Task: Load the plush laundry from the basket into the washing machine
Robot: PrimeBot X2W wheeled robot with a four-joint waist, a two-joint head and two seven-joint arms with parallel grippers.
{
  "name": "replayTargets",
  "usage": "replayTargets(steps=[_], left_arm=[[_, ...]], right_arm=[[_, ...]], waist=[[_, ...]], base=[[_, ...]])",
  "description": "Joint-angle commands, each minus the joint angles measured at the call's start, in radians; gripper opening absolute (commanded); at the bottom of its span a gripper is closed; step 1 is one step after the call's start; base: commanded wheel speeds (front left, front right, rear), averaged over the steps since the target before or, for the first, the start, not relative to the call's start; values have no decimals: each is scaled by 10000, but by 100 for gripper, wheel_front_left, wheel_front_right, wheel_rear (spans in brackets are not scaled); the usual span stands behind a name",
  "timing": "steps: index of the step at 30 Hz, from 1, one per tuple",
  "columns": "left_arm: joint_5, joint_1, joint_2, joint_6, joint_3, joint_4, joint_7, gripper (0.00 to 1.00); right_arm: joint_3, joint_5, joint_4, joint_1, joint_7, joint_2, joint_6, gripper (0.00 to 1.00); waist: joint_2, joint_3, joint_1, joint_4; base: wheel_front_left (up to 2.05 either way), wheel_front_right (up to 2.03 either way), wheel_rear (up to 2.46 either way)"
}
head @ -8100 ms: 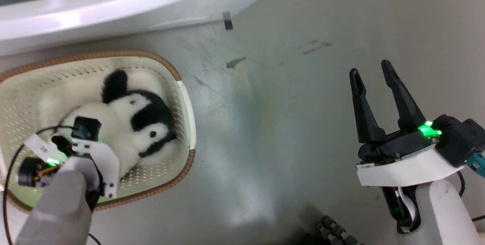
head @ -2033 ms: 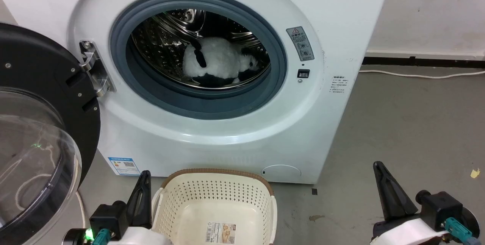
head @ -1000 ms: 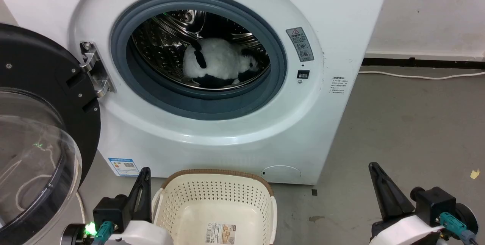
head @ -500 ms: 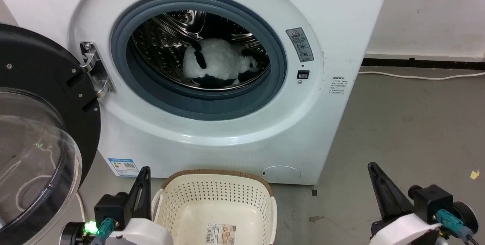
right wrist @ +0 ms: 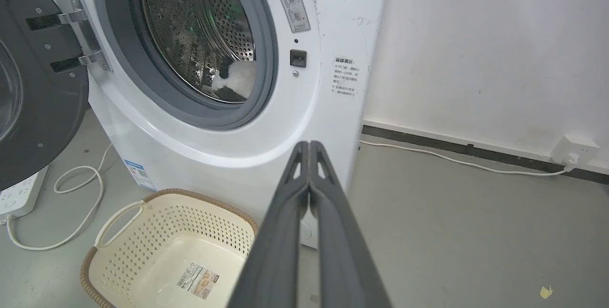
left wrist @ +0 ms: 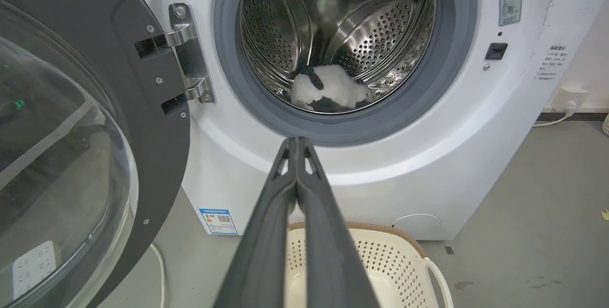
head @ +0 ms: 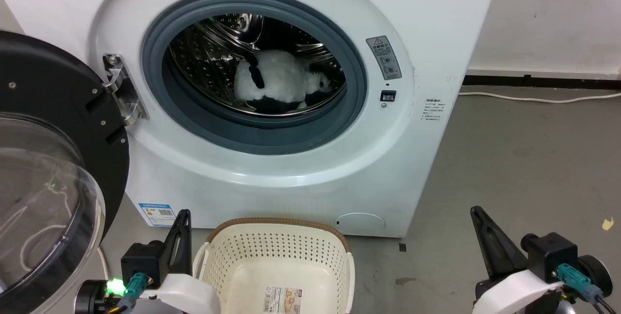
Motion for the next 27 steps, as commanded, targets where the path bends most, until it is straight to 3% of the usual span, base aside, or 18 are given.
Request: replayTargets(steps=[1, 27], left_arm=[[107, -125, -65, -57, 34, -54, 61, 0], [452, -209, -208, -131, 197, -152, 442, 0]], right_arm=[[-25, -83, -81, -96, 70, 13, -8, 0], [-37, -256, -174, -144, 453, 15, -9, 0]], waist=[[0, -2, 0, 0], [0, -22, 0, -5]], base=[[0, 0, 0], [0, 0, 0]])
